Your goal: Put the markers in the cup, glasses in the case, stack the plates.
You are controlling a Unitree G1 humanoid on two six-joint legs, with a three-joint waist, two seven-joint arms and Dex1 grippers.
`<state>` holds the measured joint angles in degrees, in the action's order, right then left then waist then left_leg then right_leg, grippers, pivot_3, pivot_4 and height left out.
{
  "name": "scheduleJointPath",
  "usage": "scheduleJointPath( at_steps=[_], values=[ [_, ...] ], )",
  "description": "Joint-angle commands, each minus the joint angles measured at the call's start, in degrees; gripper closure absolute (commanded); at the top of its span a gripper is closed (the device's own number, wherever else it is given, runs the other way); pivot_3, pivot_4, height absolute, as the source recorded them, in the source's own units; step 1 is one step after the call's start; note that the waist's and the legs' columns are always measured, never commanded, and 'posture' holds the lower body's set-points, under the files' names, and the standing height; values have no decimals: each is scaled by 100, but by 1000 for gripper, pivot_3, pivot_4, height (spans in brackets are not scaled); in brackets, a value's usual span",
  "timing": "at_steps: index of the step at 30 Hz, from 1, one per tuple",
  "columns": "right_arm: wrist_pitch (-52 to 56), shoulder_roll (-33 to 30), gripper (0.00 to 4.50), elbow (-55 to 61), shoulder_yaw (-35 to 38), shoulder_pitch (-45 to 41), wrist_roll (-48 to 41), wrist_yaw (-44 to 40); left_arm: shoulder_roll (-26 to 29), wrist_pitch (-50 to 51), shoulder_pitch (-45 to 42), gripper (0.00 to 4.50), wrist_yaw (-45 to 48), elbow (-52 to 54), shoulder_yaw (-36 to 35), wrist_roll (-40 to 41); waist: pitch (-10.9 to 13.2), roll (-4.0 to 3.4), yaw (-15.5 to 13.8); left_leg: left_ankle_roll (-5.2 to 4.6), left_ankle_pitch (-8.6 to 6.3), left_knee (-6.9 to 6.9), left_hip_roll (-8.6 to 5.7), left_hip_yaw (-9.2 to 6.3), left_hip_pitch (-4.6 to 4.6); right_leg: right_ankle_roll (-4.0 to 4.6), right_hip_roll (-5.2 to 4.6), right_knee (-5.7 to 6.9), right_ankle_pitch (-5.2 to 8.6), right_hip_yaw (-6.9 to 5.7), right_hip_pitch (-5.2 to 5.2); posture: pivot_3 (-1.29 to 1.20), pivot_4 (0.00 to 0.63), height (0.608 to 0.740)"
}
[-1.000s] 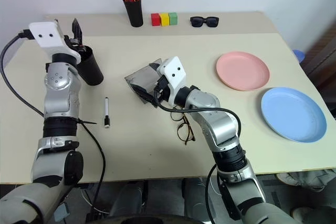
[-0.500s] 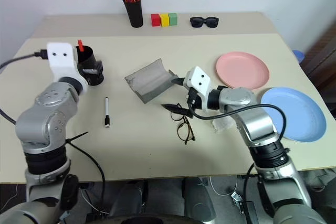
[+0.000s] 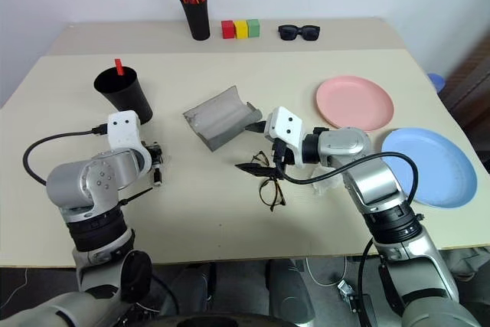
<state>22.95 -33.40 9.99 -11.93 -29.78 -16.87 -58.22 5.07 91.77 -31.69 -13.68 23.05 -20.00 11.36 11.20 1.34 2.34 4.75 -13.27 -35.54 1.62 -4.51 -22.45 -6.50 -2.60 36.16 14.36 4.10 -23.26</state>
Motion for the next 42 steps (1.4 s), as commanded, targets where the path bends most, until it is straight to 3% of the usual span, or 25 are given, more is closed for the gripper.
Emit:
scheduleJointPath(
  at_steps=[1, 3, 8, 12, 19, 26, 38, 39, 41, 42],
  values=[
    [-143, 29, 0, 151, 74, 64, 27, 64, -13, 73, -105, 4262, 200, -62, -77, 299, 0, 0, -3, 0, 0, 0, 0, 0, 0, 0, 0, 0, 0, 0, 0, 0, 150, 740],
    [-159, 46, 0, 156, 61, 80, 48, 87, 42, 73, -197, 4390, 424, 74, -120, 429, 0, 0, 4, 0, 0, -1, 0, 0, 0, 0, 0, 0, 0, 0, 0, 0, 150, 740],
    [-351, 433, 0, 57, 176, -86, 130, 552, 1537, -2092, 185, 4390, 1447, 774, 1360, 129, 4, 4, 39, 11, 6, 11, 3, 0, -4, 2, 3, 4, -1, 2, -16, 0, 150, 740],
    [-471, 1479, 0, -361, 525, -649, 134, 1733, 1769, -4064, -89, 4390, 2255, 638, 1229, 275, 3, 0, 22, 25, 14, 28, 4, 2, 2, 6, 3, 4, -2, 3, -18, 0, 150, 740],
    [-405, 2064, 0, -316, 429, -695, -11, 1957, 1985, -6559, -953, 4390, 1265, -1048, 1020, -988, 2, 1, -45, 26, 15, 29, 1, 2, -8, 4, -2, -8, -2, 0, -17, 0, 150, 740],
    [-308, 2403, 0, -142, 223, -524, -19, 2133, 1961, -7384, -1076, 4390, 774, -2114, 675, -1219, 2, 1, 16, 24, 16, 30, 2, 1, -5, 3, 1, 3, -3, 0, -20, 0, 150, 740],
    [-234, 2475, 0, 11, 131, -351, -28, 2223, 1806, -8325, -1000, 4390, 815, -3064, 648, -1147, 2, 1, 16, 25, 16, 29, 2, 1, -6, 3, 1, 4, -3, -1, -20, 0, 150, 740],
    [-230, 2472, 0, 16, 130, -346, -25, 2228, 1772, -8358, -992, 3633, 812, -3122, 603, -1093, 2, 1, 17, 25, 16, 29, 2, 1, -6, 3, 1, 4, -3, -1, -20, 0, 150, 740],
    [-211, 2460, 0, 55, 126, -321, -27, 2234, 1759, -8392, -953, 2898, 835, -3170, 597, -1086, 2, 1, 18, 25, 16, 29, 2, 1, -5, 3, 1, 4, -3, -1, -20, 0, 150, 740],
    [-203, 2455, 0, 74, 122, -307, -27, 2237, 1756, -8406, -933, 2308, 853, -3171, 607, -1083, 2, 1, 18, 25, 16, 29, 3, 1, -6, 3, 1, 4, -3, -1, -20, 0, 150, 740]
  ],
)
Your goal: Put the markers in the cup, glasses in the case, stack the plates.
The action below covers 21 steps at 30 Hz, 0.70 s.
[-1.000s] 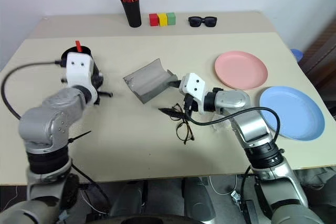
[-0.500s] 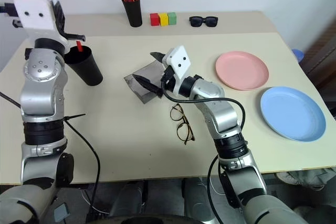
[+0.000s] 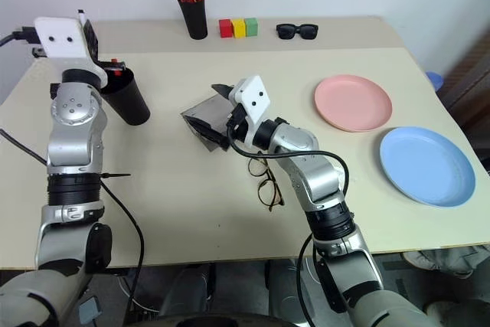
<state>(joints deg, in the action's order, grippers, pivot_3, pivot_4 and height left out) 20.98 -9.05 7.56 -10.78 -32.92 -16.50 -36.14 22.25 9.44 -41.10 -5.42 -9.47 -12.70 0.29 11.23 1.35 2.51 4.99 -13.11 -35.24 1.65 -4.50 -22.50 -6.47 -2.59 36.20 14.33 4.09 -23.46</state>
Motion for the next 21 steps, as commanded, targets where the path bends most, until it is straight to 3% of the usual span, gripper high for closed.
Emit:
scheduleJointPath(
  at_steps=[1, 2, 8, 12, 15, 19, 21],
  values=[
    [4, 15, 0, 333, 4, 20, -64, 31, 33, -179, 25, 1791, 38, 90, -117, 37, 0, 0, 0, 0, 0, 0, 0, 0, 0, 0, 0, 0, 0, 0, 0, 0, 150, 740],
    [14, 13, 0, 346, 1, 30, -65, 33, 17, -180, 41, 1355, 53, 110, -123, 73, 0, 0, -1, 0, 0, 0, 0, 0, 0, 0, 0, 0, 0, 0, 0, 0, 150, 740],
    [173, -241, 0, 494, 51, 99, -118, -140, -99, 70, 51, 1355, 551, 556, -116, 621, 0, 0, -12, 0, 0, 0, 0, 0, 0, 0, 0, 0, 0, 0, 1, 0, 150, 740],
    [428, -1225, 0, 838, 57, 347, -333, -1057, 184, 894, 151, 1355, 1872, 1142, 630, 937, 0, 0, -52, 0, 0, -1, -1, 0, -4, -1, -2, -4, 0, -1, 3, 0, 150, 740],
    [369, -2026, 0, 877, 186, 491, -315, -1578, 582, 2166, 408, 1355, 2848, 1631, 1341, 1200, 0, -1, -8, -1, -1, -1, -2, 1, -2, -2, -3, -8, 1, 0, 6, 0, 150, 740],
    [265, -2791, 0, 722, 455, 496, -243, -1918, 611, 3253, 545, 1355, 3454, 1888, 1670, 1694, 3, -5, 72, -2, -1, 0, 1, 1, 6, 0, 4, -1, 2, 2, 4, 0, 150, 740],
    [169, -3045, 0, 623, 565, 499, -166, -1995, 428, 3807, 503, 1865, 3592, 1937, 1616, 2077, 3, -5, 71, -2, -1, 0, 6, 1, 4, 1, 10, 0, 3, 2, 3, 0, 150, 740]
  ],
)
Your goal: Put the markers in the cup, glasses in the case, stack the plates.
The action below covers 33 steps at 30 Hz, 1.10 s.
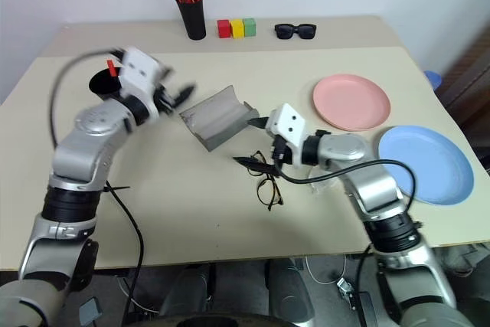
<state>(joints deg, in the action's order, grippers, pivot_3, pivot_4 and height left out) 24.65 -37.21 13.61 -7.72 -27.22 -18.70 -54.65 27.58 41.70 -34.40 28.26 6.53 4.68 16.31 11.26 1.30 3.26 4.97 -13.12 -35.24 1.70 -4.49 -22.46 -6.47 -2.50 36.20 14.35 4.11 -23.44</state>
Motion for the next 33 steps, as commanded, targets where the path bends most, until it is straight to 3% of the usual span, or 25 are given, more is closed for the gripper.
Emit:
scheduleJointPath(
  at_steps=[1, 5, 11, 14, 19, 27, 30, 33],
  values=[
    [-234, -384, 0, -45, 352, -69, 85, -177, -96, 751, -157, 2187, 348, 338, 35, 492, 0, 1, -3, 0, 0, -1, 0, 0, 0, 0, 0, 0, 0, 0, 0, 0, 150, 740],
    [-285, -674, 0, -103, 568, -19, 80, -209, -107, 914, -243, 4106, 413, 113, 436, 253, 0, 0, -11, -1, -1, -1, -2, 1, -2, -1, -3, -4, 1, 1, 0, 0, 150, 740],
    [-328, -755, 0, -28, 711, 194, 110, -147, -179, 732, -420, 4106, 525, -372, 814, -75, 0, 0, -73, -1, -1, -2, -2, 1, -2, -1, -3, -5, 1, 1, 1, 0, 150, 740],
    [-328, -720, 0, 49, 706, 305, 110, -103, -243, 594, -481, 3296, 621, -462, 930, -168, 0, 0, -81, -1, -1, -2, -3, 1, -4, -1, -5, -7, 1, 1, 1, 0, 150, 740],
    [-315, -642, 0, 78, 657, 357, 105, -30, -379, 720, -557, 948, 478, -630, 1015, -414, 0, 1, -86, -1, -1, -5, -4, 1, -4, -2, -6, -7, 0, 1, 3, 0, 150, 740],
    [-381, -572, 0, -15, 548, 292, 138, -27, -432, 963, -408, 948, 640, -425, 985, -343, 0, 0, -77, -1, -1, -4, -4, 1, -4, -2, -6, -6, 1, 0, 2, 0, 150, 740],
    [-414, -519, 0, -44, 490, 266, 177, -15, -409, 1035, -305, 1776, 725, -276, 933, -280, 0, 0, -74, -1, -1, -3, -4, 1, -3, -2, -6, -6, 1, 1, 2, 0, 150, 740],
    [-438, -472, 0, -35, 459, 272, 206, -3, -350, 984, -268, 3202, 704, -243, 916, -352, 0, 0, -78, -1, -1, -4, -4, 1, -3, -2, -6, -5, 0, 0, 2, 0, 150, 740]
  ],
)
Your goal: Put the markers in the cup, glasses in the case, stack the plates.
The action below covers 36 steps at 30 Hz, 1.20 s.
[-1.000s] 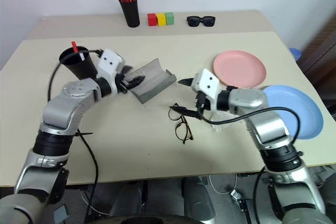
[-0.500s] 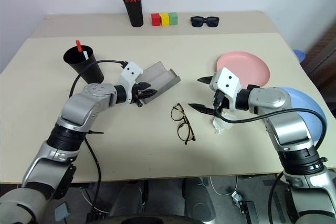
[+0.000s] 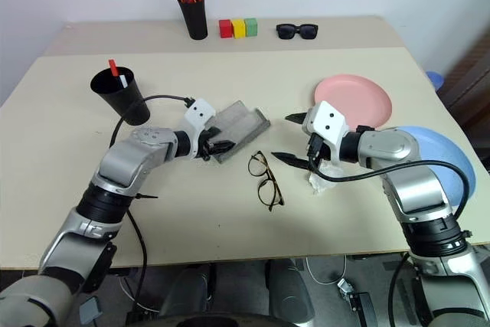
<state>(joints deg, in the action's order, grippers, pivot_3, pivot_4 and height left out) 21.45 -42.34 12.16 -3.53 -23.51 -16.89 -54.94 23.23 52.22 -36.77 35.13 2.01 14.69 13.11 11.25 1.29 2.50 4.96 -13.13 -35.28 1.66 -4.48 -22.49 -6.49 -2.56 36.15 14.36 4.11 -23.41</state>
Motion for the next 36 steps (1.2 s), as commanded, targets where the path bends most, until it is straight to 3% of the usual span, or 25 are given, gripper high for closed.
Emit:
scheduleJointPath(
  at_steps=[1, 9, 12, 16, 23, 31, 34, 36],
  values=[
    [-117, 55, 0, 133, 34, -88, 25, 33, 142, -180, -20, 3742, -14, 190, -63, -127, 0, 0, -3, 0, 0, -1, 0, 0, 0, 0, 0, 0, 0, 0, 0, 0, 150, 740],
    [-122, 152, 0, 263, 37, -10, 35, 140, 412, -1016, -7, 3742, 74, -299, -591, -138, 0, 0, 0, 0, 0, 0, 0, 0, 0, 0, 0, 0, 0, 0, 0, 0, 150, 740],
    [-108, 167, 0, 334, 55, 42, 35, 204, 562, -731, 19, 2906, 521, -209, -1028, 403, 0, 0, -4, 0, 0, 0, 0, 0, -1, 0, 0, 1, 0, 0, -1, 0, 150, 740],
    [8, -1, 0, 560, 174, 250, -79, 135, 758, -172, 136, 951, 1069, 362, -1123, 1011, 0, 0, -8, 0, 0, 0, 0, 0, -1, 0, 0, 1, 0, 0, -1, 0, 150, 740],
    [133, -21, 0, 948, 197, 628, -124, 226, 1068, -133, 367, 951, 1647, 1045, -369, 1068, 0, 0, -5, 0, 0, -2, 0, 0, 0, 0, -2, 2, 1, 0, 1, 0, 150, 740],
    [298, 26, 0, 1236, 158, 784, -165, 362, 742, -172, 125, 951, 1222, 596, 190, 569, 0, 0, -7, 0, 0, -3, 0, 0, 0, 1, -1, 2, 1, 0, 1, 0, 150, 740],
    [322, -17, 0, 1210, 166, 761, -150, 331, 670, -339, 165, 1720, 1212, 527, 255, 480, 0, 0, -2, 0, 0, -3, 0, 0, 0, 1, -1, 2, 1, 0, 1, 0, 150, 740],
    [313, -57, 0, 1183, 173, 767, -140, 301, 639, -396, 210, 2691, 1239, 564, 234, 492, 0, 0, -5, 0, 0, -3, 0, 0, 0, 1, -1, 2, 1, 0, 1, 0, 150, 740]
  ],
)
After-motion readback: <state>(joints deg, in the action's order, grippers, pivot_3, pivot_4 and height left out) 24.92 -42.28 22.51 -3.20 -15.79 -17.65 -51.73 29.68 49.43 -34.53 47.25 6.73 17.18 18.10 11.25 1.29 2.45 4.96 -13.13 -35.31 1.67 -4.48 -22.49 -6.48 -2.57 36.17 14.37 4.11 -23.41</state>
